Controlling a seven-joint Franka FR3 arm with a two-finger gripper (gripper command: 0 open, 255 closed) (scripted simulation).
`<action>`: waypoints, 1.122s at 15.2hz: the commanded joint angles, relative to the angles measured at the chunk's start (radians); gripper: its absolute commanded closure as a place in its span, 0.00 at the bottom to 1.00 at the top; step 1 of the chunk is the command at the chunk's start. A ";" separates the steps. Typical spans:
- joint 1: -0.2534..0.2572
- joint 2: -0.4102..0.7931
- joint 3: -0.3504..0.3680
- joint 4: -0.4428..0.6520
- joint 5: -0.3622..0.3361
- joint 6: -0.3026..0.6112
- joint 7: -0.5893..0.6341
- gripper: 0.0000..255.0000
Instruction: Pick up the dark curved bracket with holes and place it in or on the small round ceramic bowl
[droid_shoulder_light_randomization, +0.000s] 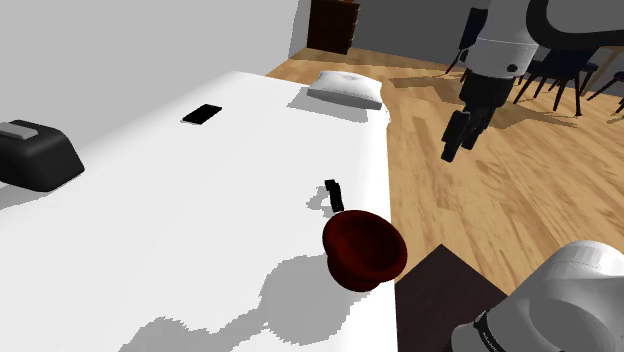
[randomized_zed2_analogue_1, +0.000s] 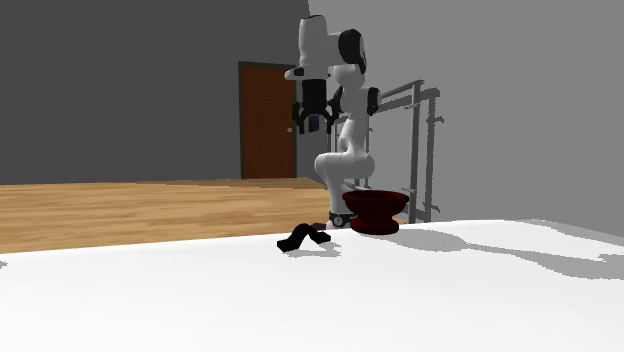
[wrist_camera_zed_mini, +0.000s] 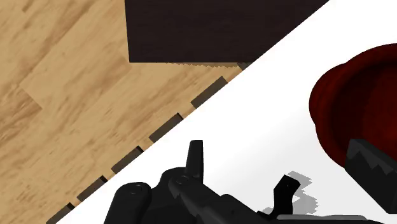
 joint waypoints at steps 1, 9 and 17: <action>0.000 0.000 0.000 0.000 0.000 0.000 0.000 0.00; 0.010 0.222 0.029 -0.018 0.059 0.224 0.053 0.00; 0.022 0.492 0.055 0.048 0.106 0.414 0.093 0.00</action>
